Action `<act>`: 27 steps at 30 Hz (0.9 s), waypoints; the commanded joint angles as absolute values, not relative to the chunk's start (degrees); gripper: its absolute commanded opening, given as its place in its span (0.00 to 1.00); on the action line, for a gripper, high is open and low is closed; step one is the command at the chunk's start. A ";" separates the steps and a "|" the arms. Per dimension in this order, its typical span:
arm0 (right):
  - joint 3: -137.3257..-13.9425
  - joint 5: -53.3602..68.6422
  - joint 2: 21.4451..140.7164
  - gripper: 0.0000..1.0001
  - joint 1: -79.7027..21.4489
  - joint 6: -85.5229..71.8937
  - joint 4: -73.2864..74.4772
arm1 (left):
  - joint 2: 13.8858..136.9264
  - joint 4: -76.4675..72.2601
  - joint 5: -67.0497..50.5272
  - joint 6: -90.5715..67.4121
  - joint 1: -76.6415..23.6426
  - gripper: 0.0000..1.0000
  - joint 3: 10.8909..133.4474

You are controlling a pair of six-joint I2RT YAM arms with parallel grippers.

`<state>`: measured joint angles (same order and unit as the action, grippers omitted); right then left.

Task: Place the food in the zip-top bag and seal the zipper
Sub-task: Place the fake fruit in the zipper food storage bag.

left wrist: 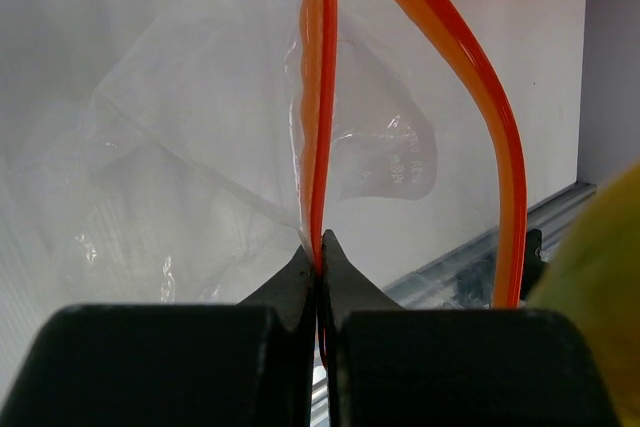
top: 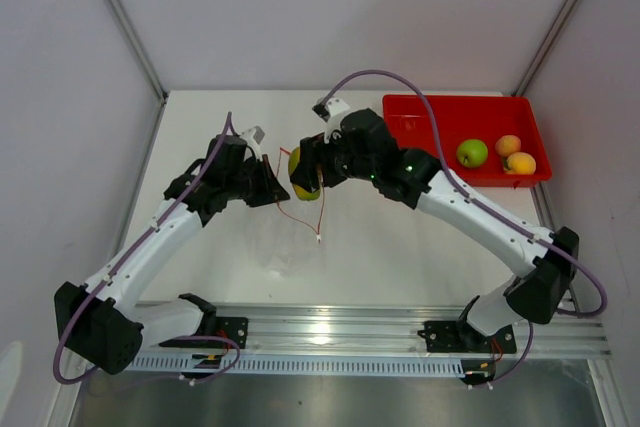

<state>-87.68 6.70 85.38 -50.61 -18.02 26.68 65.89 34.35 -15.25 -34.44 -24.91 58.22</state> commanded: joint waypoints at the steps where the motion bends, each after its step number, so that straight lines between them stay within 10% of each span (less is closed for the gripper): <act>1: -90.70 5.01 87.89 0.10 -51.42 -16.44 25.92 | 65.48 34.37 -17.05 -33.66 -25.14 0.01 60.73; 16: -93.43 0.18 91.32 0.80 -53.17 -15.56 28.48 | 64.95 33.66 -18.19 -33.93 -25.14 0.01 59.94; 17: -93.43 0.09 91.32 0.99 -53.17 -15.56 28.74 | 64.95 33.66 -18.11 -33.93 -25.14 0.01 59.94; 27: -93.34 -13.08 87.02 0.99 -53.44 -17.93 29.88 | 64.60 33.57 -17.93 -33.93 -25.14 0.01 59.68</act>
<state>-91.00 -5.28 91.44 -53.12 -16.80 29.93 65.89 34.44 -16.97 -34.46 -24.91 58.28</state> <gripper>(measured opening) 0.993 0.005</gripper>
